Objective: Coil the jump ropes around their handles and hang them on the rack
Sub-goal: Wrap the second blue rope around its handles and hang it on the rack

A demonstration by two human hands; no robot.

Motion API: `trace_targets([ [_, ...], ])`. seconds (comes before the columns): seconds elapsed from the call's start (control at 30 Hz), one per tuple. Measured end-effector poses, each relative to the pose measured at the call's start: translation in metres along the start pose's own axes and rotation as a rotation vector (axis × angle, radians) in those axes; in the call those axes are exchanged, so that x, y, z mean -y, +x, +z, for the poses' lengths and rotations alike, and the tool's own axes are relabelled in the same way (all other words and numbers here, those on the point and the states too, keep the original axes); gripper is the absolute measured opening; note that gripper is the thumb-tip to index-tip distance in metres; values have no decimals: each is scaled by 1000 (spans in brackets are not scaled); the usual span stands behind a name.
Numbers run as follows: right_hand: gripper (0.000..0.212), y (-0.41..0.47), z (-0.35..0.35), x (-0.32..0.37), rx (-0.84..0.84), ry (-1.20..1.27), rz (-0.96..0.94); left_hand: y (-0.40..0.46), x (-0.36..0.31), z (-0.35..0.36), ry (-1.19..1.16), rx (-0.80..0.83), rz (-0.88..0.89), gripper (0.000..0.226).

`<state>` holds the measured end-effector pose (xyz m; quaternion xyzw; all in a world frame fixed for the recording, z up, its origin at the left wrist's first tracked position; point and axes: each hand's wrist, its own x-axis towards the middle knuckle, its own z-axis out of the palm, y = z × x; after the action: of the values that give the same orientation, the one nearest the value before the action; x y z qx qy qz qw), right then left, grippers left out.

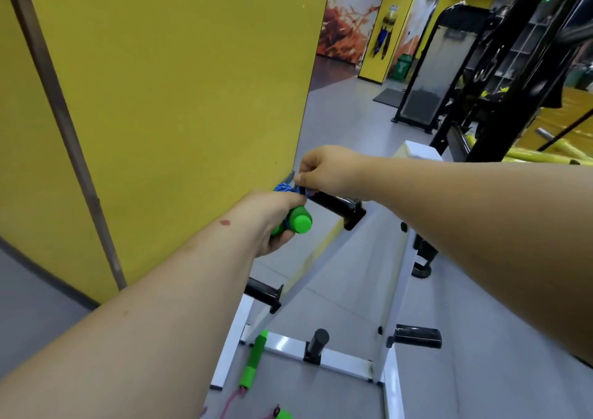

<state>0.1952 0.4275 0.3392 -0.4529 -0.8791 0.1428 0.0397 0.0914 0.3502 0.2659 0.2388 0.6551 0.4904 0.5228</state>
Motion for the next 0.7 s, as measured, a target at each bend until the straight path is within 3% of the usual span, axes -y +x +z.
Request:
trace_targets([
  [0.3,18,30,10,-16,-30,232,61,30,-4,6,-84,102,-198,31],
  [0.7,27,49,9,-8,-16,73,149,63,0,7,-89,140,-210,32],
])
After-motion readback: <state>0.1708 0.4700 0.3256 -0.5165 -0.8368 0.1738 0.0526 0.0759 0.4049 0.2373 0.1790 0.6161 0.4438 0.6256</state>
